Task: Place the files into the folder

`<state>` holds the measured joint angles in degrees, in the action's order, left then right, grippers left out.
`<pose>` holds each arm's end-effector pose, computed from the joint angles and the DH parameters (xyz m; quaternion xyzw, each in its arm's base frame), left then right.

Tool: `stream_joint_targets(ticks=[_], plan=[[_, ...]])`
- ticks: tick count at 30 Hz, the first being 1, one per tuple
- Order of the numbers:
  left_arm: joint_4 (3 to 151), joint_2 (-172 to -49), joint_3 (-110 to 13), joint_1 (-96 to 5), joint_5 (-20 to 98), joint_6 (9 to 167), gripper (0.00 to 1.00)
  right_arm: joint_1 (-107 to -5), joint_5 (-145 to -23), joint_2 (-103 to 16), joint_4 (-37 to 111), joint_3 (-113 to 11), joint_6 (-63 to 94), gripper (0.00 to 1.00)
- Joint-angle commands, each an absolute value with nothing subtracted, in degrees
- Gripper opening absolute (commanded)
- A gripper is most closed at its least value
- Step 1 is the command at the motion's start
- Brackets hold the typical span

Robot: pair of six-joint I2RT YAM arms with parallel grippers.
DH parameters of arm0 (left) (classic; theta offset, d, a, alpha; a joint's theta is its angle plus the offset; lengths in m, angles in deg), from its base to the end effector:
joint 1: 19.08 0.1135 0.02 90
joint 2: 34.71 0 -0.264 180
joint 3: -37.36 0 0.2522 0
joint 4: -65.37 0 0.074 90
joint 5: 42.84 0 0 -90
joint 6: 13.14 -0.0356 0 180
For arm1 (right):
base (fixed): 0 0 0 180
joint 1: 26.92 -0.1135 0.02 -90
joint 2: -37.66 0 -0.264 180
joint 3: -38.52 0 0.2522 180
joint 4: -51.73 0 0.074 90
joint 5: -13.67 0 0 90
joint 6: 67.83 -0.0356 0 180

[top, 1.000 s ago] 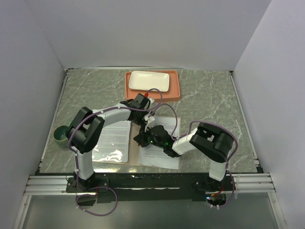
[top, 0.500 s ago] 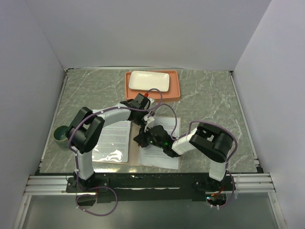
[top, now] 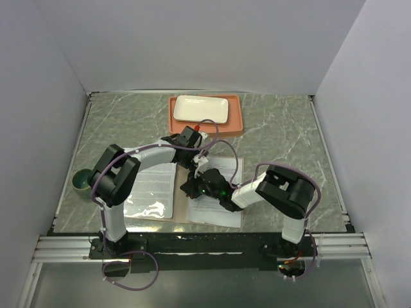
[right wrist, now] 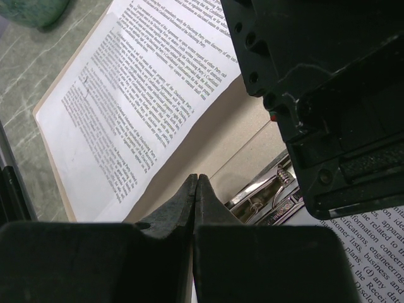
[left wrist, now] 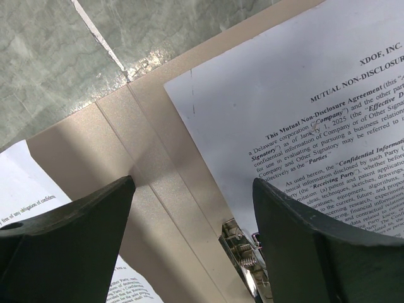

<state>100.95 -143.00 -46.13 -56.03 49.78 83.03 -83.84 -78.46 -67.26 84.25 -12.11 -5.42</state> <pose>0.3094 -0.2307 0.1631 0.2509 0.9334 -0.0734 0.2458 0.1828 0.2830 0.1232 -0.2196 0.7982 0.3885 0.4047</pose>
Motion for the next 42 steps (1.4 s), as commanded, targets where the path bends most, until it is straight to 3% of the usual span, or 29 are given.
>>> stream_joint_targets(ticks=[1,42], plan=[[105.85,-144.13,-43.63,-55.38,50.77,80.81,0.82,-84.84,-77.83,-70.27,66.36,-9.00,-4.54,0.00],[105.76,-144.31,-43.55,-54.76,50.68,80.73,0.81,-85.27,-71.94,-73.43,64.86,-6.10,-4.19,0.00]])
